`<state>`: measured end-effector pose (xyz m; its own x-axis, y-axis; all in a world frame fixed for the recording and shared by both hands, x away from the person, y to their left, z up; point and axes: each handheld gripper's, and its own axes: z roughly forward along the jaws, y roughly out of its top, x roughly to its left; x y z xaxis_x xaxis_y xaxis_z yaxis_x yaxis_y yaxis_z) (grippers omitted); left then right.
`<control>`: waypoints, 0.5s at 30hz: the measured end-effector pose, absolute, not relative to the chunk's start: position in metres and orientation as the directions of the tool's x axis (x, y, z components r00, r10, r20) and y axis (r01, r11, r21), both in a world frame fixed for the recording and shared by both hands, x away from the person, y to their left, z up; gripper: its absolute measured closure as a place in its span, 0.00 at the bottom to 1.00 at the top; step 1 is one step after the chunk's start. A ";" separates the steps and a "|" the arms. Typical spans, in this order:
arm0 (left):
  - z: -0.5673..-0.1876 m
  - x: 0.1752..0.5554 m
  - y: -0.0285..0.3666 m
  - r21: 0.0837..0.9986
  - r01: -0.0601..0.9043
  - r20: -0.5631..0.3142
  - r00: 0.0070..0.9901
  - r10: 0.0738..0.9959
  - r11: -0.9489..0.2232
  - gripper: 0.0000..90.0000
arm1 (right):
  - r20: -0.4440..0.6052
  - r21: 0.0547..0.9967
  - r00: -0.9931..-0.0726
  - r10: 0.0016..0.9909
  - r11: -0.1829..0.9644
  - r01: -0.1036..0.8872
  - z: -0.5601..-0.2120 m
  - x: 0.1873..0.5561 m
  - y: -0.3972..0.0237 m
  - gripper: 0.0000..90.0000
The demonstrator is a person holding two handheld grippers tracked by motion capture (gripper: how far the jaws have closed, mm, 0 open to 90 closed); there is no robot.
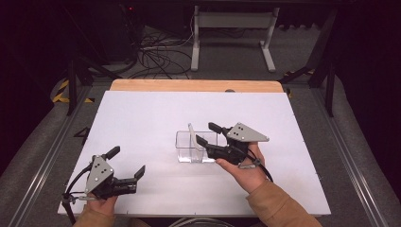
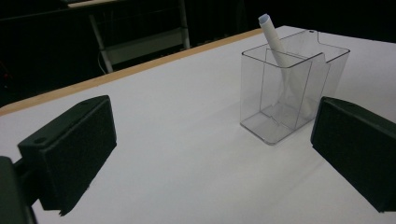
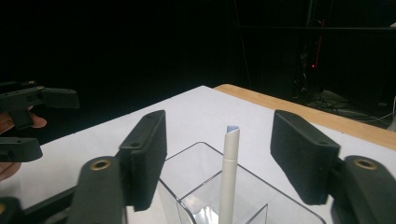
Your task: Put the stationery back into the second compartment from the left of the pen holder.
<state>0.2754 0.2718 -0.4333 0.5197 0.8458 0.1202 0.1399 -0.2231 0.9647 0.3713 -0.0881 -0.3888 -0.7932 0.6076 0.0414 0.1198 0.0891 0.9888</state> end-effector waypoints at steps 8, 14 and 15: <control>-0.433 0.275 0.273 0.966 0.139 0.118 0.513 0.850 -0.218 0.01 | 0.005 0.991 -0.807 0.590 0.104 0.082 -0.376 0.369 -0.098 0.30; -0.433 0.275 0.273 0.966 0.140 0.116 0.514 0.850 -0.217 0.01 | -0.006 0.990 -0.810 0.586 0.116 0.077 -0.372 0.365 -0.114 0.23; -0.433 0.275 0.273 0.966 0.140 0.117 0.515 0.849 -0.217 0.01 | -0.007 0.991 -0.809 0.588 0.115 0.075 -0.373 0.364 -0.117 0.23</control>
<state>0.2746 0.2733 -0.4329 0.5148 0.8494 0.1166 0.1396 -0.2173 0.9661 0.3644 -0.1169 -0.3730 -0.8090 0.5878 -0.0072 0.0749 0.1152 0.9905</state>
